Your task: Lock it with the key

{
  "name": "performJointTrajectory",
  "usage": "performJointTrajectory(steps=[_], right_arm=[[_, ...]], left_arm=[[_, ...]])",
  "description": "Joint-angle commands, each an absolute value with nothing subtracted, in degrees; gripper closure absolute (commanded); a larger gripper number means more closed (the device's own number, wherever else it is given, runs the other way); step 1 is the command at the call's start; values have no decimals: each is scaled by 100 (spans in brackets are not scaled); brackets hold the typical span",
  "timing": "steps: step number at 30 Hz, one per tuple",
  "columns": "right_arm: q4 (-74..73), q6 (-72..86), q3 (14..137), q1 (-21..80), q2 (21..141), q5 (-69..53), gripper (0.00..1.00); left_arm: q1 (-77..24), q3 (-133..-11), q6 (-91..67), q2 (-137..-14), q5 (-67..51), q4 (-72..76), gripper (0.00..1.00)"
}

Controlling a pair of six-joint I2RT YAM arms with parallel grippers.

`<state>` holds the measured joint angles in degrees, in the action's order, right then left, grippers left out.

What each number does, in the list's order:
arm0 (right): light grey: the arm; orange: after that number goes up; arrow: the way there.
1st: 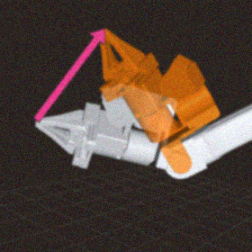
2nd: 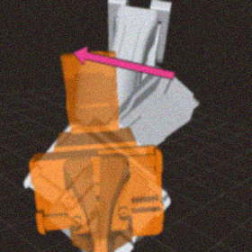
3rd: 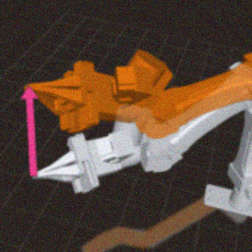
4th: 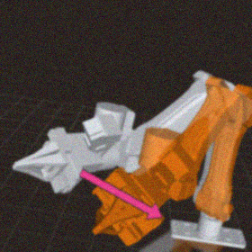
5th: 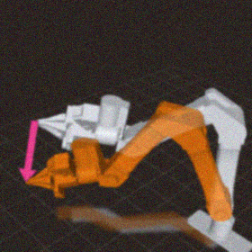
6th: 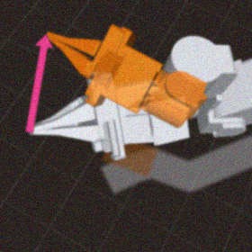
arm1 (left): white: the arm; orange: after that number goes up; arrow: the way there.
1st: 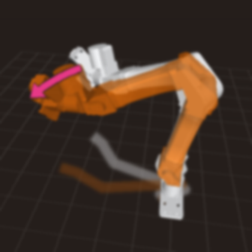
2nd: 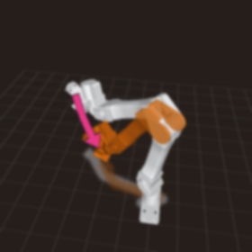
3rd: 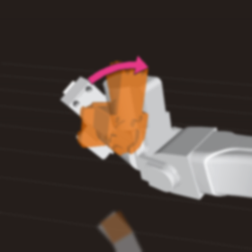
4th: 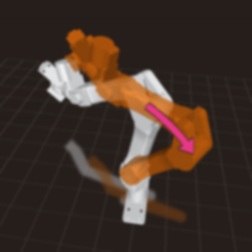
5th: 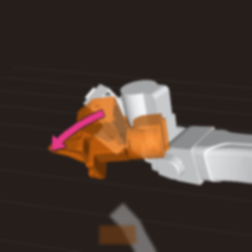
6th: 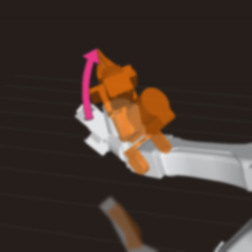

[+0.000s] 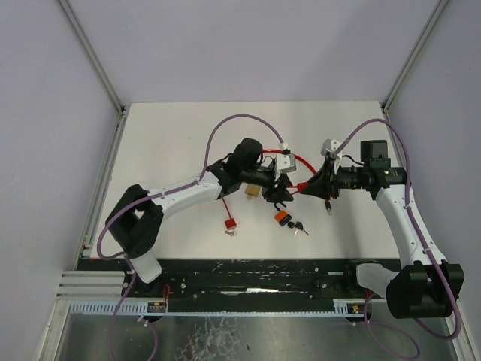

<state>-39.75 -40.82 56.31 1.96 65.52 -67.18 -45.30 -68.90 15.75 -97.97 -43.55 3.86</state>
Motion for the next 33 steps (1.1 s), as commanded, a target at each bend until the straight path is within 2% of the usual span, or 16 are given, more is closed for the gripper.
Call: performJointTrajectory(steps=[1, 5, 7, 9, 13, 14, 15, 18, 19, 21, 24, 27, 33], right_arm=[[-3856, -4208, 5647, 272, 6521, -7049, 100], [-3884, -4250, 5649, 294, 6535, -7040, 100], [-3901, -4283, 5645, 310, 6546, -7034, 100], [-3926, -4316, 5649, 324, 6563, -7031, 100], [-3995, -4371, 5667, 351, 6592, -6952, 99], [-4024, -4387, 5690, 349, 6587, -6922, 95], [-4064, -4401, 5714, 351, 6573, -6873, 86], [-4137, -4429, 5767, 338, 6421, -6731, 47], [-4181, -4448, 5789, 323, 6332, -6684, 38], [-4296, -4524, 5845, 224, 6192, -6675, 29], [-4376, -4585, 5861, 71, 6040, -6744, 26], [-4252, -4624, 5700, 53, 6033, -6803, 28], [-3989, -5039, 5279, 53, 6038, -6954, 45]], left_arm=[[-4596, -7184, 1606, -9970, -4432, 365, 54], [-4597, -7231, 1593, -9989, -4442, 349, 68], [-4601, -7227, 1592, -9983, -4513, 375, 81], [-4598, -7201, 1543, -9984, -4578, 462, 98], [-4597, -7097, 1604, -9898, -4660, 581, 100], [-4602, -6995, 1657, -9843, -4621, 647, 99], [-4602, -6943, 1742, -9804, -4576, 638, 100], [-4583, -6883, 2094, -9726, -4415, 342, 100], [-4572, -6889, 2239, -9719, -4351, 179, 100], [-4534, -6870, 2505, -9687, -4292, -46, 100], [-4505, -6719, 2792, -9598, -4179, -76, 100], [-4506, -6595, 2917, -9502, -4146, -9, 100], [-4502, -6324, 3191, -9277, -4189, 57, 99]])
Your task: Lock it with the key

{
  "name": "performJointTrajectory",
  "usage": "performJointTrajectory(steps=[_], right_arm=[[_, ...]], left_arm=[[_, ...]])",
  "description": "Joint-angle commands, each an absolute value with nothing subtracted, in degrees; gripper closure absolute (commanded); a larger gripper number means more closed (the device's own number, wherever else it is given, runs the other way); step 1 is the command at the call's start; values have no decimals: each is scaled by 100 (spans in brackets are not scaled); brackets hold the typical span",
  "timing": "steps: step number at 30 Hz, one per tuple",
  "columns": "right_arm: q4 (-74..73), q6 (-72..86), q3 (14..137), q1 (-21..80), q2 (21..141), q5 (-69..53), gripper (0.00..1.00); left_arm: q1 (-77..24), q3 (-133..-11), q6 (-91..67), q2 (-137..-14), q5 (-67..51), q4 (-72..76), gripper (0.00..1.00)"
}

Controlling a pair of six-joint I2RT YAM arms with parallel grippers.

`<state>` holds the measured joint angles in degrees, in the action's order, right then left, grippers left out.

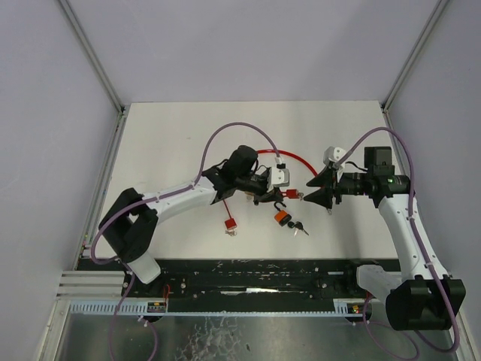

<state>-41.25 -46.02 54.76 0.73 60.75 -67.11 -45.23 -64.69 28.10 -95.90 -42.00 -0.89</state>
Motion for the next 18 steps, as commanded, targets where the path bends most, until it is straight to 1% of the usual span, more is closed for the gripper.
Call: performJointTrajectory(steps=[1, 3, 7, 11, 18], right_arm=[[-3979, -5165, 5216, 48, 6012, -6974, 47], [-3907, -5235, 5117, 61, 5960, -7075, 52], [-3961, -5433, 5071, 93, 5928, -7282, 57], [-4319, -6011, 5097, 123, 5938, -7512, 57], [-4378, -6174, 5067, 189, 5934, -7606, 66]], left_arm=[[-4501, -6283, 3226, -9245, -4191, 83, 100], [-4502, -6253, 3233, -9210, -4244, 88, 100], [-4514, -6211, 3381, -9151, -4338, 70, 100], [-4549, -6164, 3457, -9090, -4370, 62, 99], [-4658, -6156, 3512, -9018, -4202, 2, 99]])
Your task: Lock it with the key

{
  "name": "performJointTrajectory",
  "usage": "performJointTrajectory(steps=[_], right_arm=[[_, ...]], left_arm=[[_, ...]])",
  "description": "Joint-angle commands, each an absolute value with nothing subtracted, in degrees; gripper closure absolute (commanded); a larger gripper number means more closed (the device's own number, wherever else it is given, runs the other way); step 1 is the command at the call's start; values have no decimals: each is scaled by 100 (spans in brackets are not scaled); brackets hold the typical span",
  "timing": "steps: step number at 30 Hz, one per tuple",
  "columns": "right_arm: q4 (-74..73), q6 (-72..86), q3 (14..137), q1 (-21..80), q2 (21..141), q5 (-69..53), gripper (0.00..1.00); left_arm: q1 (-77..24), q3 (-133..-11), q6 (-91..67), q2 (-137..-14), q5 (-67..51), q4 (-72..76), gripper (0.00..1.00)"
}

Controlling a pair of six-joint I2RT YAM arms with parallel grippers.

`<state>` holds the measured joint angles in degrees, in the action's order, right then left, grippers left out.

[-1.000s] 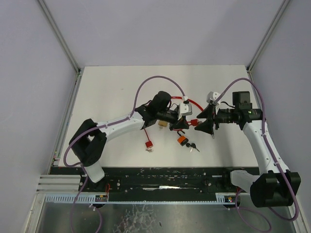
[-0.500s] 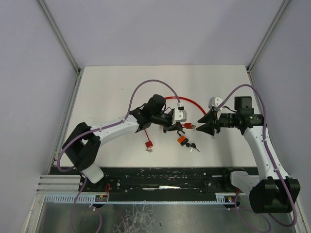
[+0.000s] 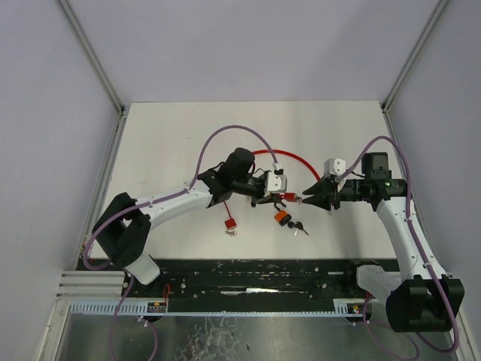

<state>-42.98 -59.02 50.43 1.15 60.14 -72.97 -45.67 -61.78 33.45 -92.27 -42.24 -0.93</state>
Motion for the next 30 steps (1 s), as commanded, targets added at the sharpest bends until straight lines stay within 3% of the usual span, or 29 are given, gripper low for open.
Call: performJointTrajectory(steps=[1, 16, 30], right_arm=[[-4383, -6170, 5071, 207, 5939, -7615, 67], [-4195, -5949, 5030, 455, 6041, -7272, 79], [-4104, -5800, 5034, 561, 6110, -6857, 80]], left_arm=[[-4677, -6165, 3513, -9021, -4177, -4, 99], [-4781, -6231, 3531, -9012, -3995, -124, 99], [-4775, -6222, 3467, -8974, -3786, -134, 100]])
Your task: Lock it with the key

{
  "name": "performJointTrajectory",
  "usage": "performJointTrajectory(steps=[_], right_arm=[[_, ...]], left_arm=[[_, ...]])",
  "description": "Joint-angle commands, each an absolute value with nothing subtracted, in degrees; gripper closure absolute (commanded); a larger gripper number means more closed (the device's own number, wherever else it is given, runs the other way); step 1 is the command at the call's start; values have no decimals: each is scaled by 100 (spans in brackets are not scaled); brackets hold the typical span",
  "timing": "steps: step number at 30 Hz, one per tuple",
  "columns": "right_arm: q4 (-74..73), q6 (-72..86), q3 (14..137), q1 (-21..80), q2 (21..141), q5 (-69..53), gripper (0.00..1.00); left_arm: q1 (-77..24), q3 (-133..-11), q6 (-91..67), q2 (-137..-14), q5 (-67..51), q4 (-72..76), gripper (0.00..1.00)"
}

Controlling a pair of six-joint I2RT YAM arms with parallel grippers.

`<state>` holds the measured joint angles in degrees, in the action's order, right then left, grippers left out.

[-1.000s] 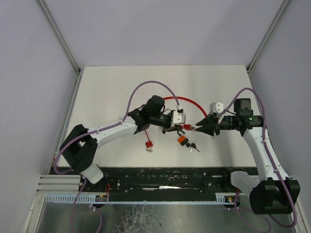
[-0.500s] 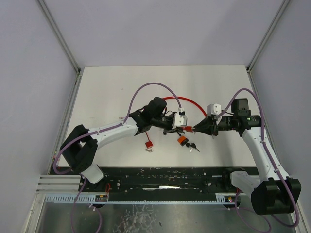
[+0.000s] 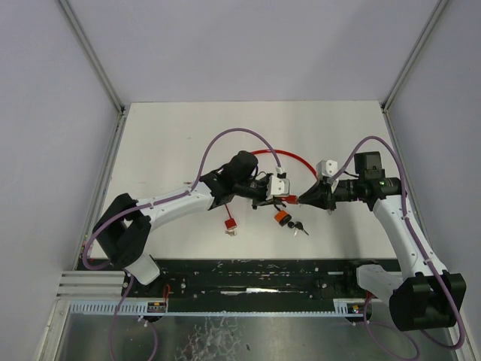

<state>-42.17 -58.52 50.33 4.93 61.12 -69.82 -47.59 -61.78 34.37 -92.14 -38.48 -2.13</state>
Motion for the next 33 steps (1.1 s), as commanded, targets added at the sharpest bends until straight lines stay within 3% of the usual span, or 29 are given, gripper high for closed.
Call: performJointTrajectory(steps=[1, 9, 17, 24, 33], right_arm=[[-4104, -5815, 5020, 568, 6096, -6837, 81], [-3959, -5871, 4891, 856, 6114, -6410, 81], [-3654, -5554, 4826, 952, 6135, -6113, 72], [-3726, -5652, 4834, 982, 6145, -6176, 81], [-3894, -5972, 4858, 1010, 6117, -6409, 79]], left_arm=[[-4776, -6227, 3466, -8978, -3785, -134, 100], [-4773, -6243, 3413, -8978, -3774, -132, 100], [-4770, -6265, 3401, -8992, -3722, -167, 100], [-4765, -6267, 3401, -8966, -3745, -177, 100], [-4771, -6317, 3419, -9035, -3745, -238, 100]])
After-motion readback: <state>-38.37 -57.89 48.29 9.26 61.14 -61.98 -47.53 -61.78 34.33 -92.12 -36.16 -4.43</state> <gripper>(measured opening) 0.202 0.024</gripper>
